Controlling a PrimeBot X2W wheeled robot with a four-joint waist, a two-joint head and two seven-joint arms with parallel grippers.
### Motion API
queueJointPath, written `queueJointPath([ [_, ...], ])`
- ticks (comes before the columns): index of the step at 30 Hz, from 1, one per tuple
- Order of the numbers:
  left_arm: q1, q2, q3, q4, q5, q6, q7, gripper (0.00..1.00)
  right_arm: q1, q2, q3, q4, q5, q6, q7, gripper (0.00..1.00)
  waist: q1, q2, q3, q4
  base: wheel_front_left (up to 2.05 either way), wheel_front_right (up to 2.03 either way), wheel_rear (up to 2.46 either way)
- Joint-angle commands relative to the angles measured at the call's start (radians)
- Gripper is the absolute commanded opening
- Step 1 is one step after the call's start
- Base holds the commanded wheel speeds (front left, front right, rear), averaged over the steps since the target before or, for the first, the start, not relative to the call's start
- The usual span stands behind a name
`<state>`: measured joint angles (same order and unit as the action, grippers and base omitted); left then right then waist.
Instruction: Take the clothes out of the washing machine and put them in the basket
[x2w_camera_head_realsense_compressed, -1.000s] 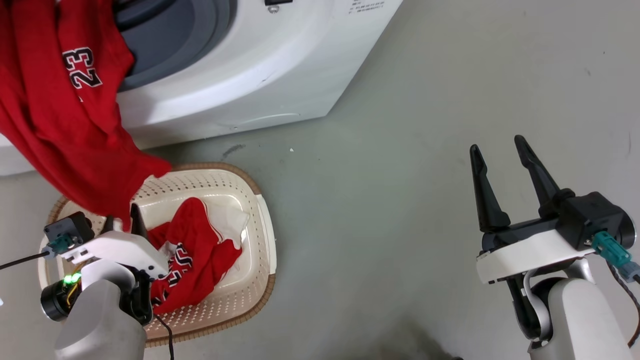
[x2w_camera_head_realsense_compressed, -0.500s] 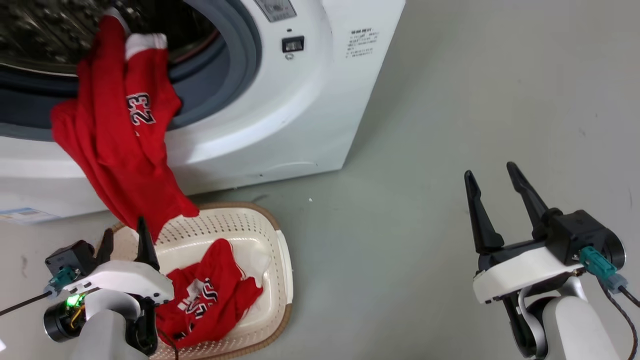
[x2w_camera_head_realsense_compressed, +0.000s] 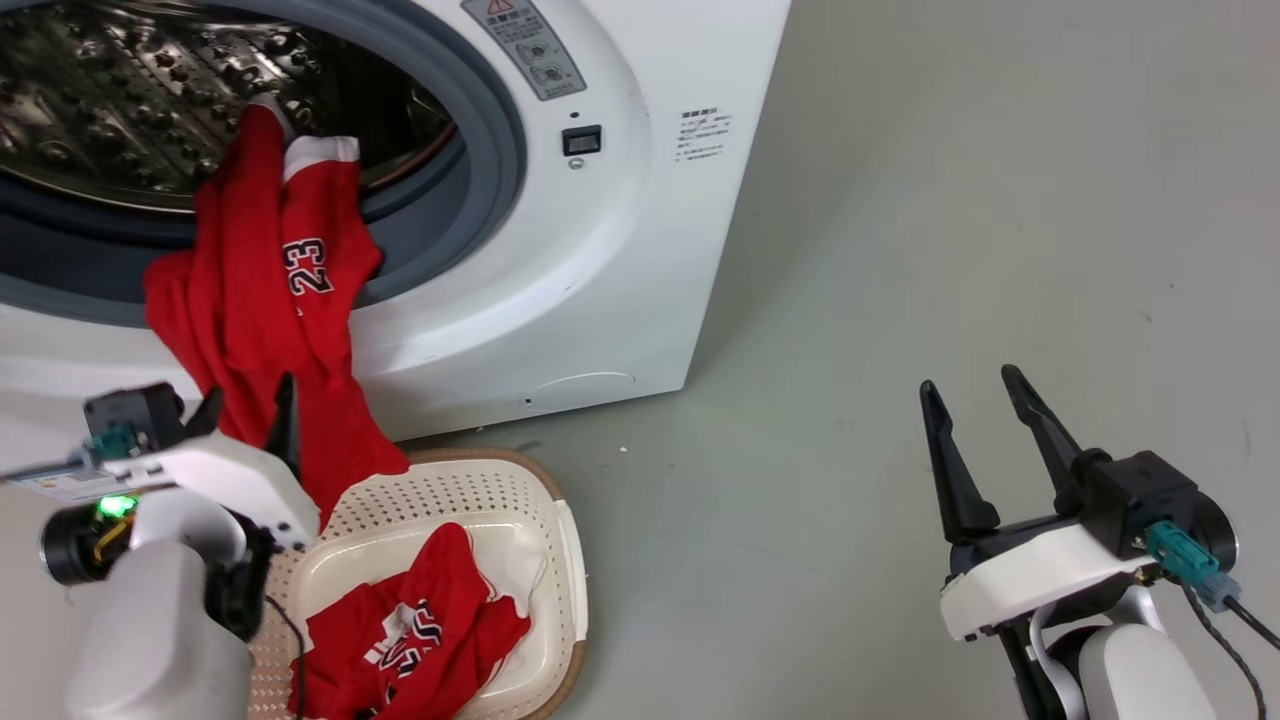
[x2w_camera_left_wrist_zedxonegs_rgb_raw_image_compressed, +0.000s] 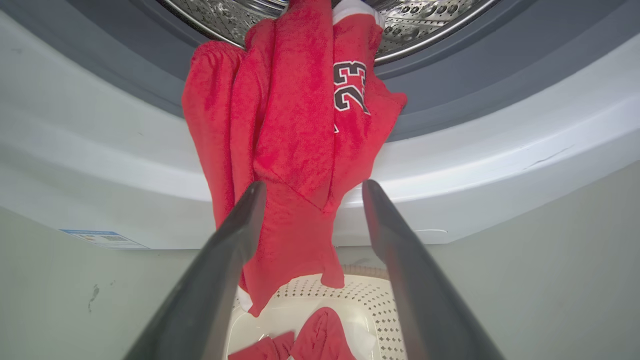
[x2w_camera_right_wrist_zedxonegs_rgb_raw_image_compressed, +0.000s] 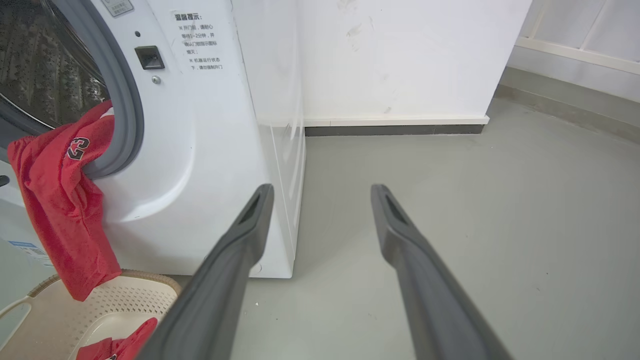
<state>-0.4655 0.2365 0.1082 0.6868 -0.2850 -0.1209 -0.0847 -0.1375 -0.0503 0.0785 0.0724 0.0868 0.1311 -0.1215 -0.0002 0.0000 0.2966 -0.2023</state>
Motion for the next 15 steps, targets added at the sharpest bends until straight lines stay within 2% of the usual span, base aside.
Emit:
queueJointPath([
  [1,-0.021,0.02,-0.006,0.006,-0.009,-0.003,0.034,1.0,0.006,0.0,0.006,-0.002,0.008,-0.001,0.001,1.0,0.0002,0.0,0.008,-0.013,0.0,0.0,0.0],
  [8,-0.098,0.109,-0.041,0.035,-0.048,-0.008,0.232,1.0,-0.002,0.0,0.016,0.015,0.035,-0.001,-0.019,1.0,0.0002,0.0,0.037,-0.064,0.0,0.0,0.0],
  [15,-0.159,0.172,-0.041,0.076,-0.071,-0.009,0.305,1.0,-0.021,0.0,0.026,0.036,0.048,-0.001,-0.037,1.0,0.0002,0.0,0.074,-0.099,0.0,0.0,0.0],
])
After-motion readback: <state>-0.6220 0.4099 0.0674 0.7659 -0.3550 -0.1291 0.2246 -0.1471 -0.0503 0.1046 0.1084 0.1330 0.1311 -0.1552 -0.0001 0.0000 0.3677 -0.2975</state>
